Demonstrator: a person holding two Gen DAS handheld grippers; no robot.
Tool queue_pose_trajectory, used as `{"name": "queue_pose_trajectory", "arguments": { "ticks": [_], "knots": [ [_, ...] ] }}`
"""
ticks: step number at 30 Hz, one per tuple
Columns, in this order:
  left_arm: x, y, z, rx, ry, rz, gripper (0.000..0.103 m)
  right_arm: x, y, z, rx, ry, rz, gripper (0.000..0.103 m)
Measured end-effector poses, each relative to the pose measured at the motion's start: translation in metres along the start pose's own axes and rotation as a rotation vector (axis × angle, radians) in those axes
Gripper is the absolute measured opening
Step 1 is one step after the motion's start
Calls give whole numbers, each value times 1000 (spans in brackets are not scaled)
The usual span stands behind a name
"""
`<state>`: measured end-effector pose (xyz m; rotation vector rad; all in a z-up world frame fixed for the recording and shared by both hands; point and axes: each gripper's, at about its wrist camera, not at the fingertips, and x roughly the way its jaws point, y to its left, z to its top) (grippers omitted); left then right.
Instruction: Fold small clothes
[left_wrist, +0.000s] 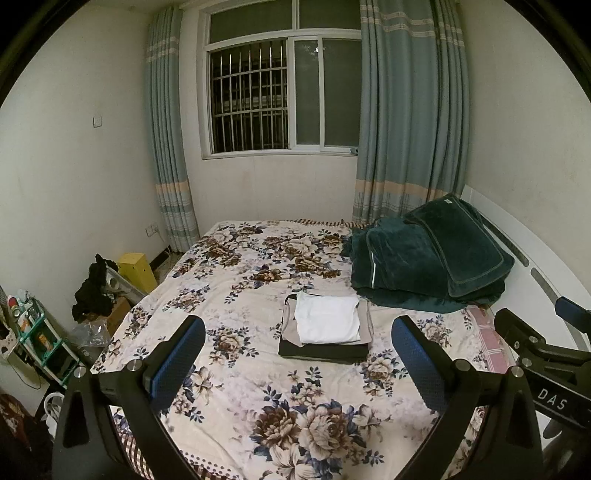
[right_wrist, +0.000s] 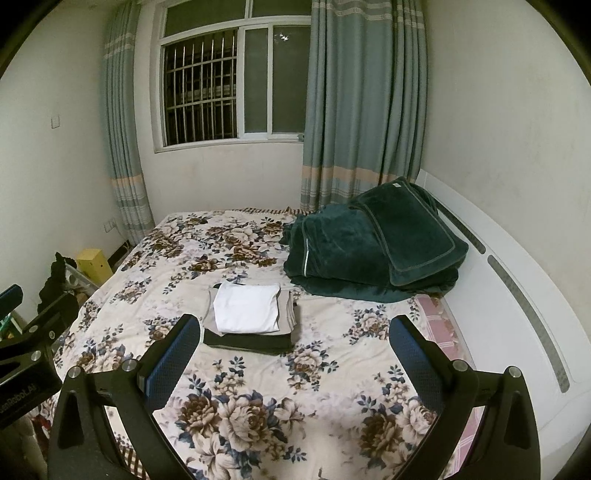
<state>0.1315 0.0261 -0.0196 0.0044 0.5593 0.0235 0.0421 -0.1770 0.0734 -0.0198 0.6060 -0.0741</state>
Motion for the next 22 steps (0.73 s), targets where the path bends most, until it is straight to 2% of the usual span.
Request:
{"name": "queue_pose_trajectory", "arguments": {
  "ticks": [14, 22],
  "knots": [
    [-7, -1, 0, -2, 1, 3, 103, -4, 2, -6, 6, 0, -4, 103],
    [-20, 2, -1, -2, -18, 33, 103, -7, 2, -8, 9, 0, -7, 103]
  ]
}}
